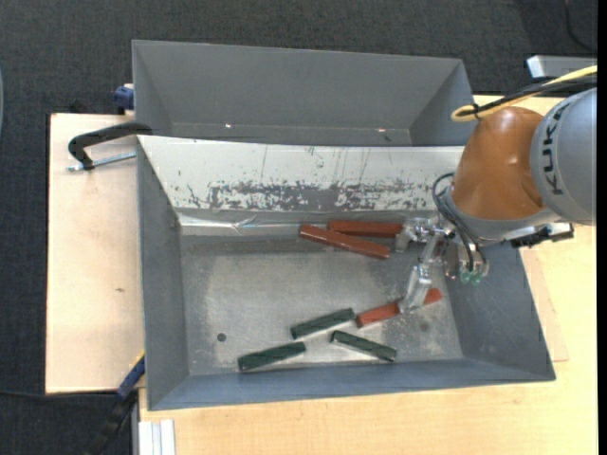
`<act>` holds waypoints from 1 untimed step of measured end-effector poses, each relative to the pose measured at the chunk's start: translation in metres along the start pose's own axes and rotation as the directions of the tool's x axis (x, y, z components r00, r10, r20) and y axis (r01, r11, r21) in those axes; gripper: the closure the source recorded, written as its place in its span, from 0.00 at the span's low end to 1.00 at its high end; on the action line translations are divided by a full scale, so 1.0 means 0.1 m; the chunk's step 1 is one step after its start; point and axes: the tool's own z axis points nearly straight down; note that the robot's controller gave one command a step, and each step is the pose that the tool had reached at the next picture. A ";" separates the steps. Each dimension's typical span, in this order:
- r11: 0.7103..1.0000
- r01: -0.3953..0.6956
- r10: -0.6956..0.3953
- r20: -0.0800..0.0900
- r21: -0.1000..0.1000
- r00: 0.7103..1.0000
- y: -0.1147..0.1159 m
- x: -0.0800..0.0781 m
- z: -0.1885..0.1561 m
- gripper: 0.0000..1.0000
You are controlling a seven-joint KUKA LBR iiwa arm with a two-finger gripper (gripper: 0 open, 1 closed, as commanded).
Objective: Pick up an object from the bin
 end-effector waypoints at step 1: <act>1.000 0.007 -0.007 -0.003 0.000 1.000 0.25 0.64 0.13 1.00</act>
Offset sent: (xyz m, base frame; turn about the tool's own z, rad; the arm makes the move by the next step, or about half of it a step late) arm 0.0000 0.0000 0.0000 0.0000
